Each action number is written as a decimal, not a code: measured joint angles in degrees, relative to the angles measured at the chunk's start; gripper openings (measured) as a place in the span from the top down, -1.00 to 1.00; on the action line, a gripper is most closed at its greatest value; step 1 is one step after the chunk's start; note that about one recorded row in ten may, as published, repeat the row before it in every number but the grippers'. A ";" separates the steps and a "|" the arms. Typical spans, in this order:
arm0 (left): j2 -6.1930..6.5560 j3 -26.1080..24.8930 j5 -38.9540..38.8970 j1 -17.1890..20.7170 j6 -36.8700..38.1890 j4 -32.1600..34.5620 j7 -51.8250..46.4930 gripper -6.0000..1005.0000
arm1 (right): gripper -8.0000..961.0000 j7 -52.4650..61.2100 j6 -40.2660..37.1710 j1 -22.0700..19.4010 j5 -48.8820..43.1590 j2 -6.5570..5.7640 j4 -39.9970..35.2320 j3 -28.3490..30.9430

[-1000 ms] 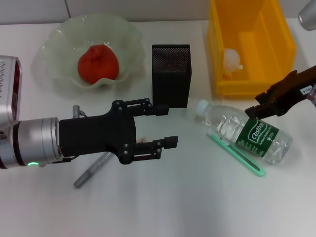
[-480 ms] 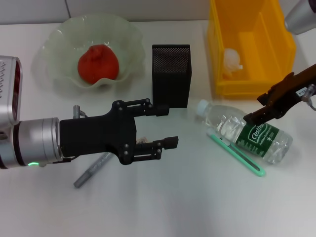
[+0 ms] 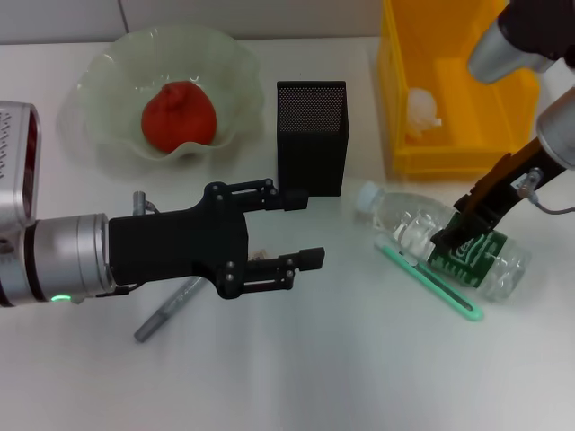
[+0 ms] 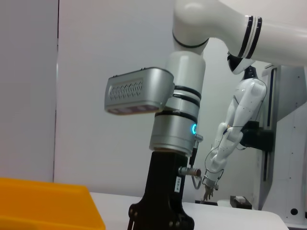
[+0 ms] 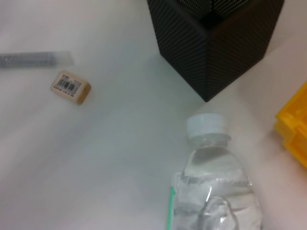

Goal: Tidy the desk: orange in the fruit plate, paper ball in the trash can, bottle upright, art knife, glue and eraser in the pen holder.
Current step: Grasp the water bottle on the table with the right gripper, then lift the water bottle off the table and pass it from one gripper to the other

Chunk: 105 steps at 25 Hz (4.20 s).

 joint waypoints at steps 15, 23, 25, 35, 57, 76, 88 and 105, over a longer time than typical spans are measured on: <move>0.00 -0.01 0.00 0.00 -0.74 0.00 0.00 -0.19 | -0.42 -0.27 5.58 2.25 -0.07 -0.05 7.89 -4.87; 0.00 -0.01 0.00 -0.32 -1.22 0.00 0.00 -0.18 | -0.42 -0.35 6.16 2.09 -0.11 -0.05 8.32 -4.88; 0.00 -0.01 0.00 -0.43 -1.25 0.00 0.00 -0.18 | -0.42 -0.36 6.16 2.05 -0.27 -0.06 8.60 -4.88; 0.00 -0.01 0.00 -0.44 -1.40 0.00 0.00 -0.18 | -0.42 -0.35 6.18 2.27 -1.60 -0.14 9.89 -4.88; 0.00 -0.21 0.00 -0.43 -1.94 0.00 0.14 -0.16 | -0.42 -1.97 6.26 1.63 -1.71 -0.04 8.69 -4.64; 0.01 -0.41 -1.37 -0.50 -2.37 -0.75 0.17 -0.15 | -0.42 -2.53 5.57 -11.40 7.42 0.06 -13.98 -4.80; -0.09 0.06 -4.50 -0.97 -1.78 -1.24 -0.47 -0.15 | -0.42 -10.09 5.72 -24.87 24.09 0.21 -30.25 -2.79; -0.13 0.06 -11.53 -4.54 -0.74 -2.30 -9.20 -0.14 | -0.42 -62.91 4.15 -31.16 68.58 0.29 1.99 6.84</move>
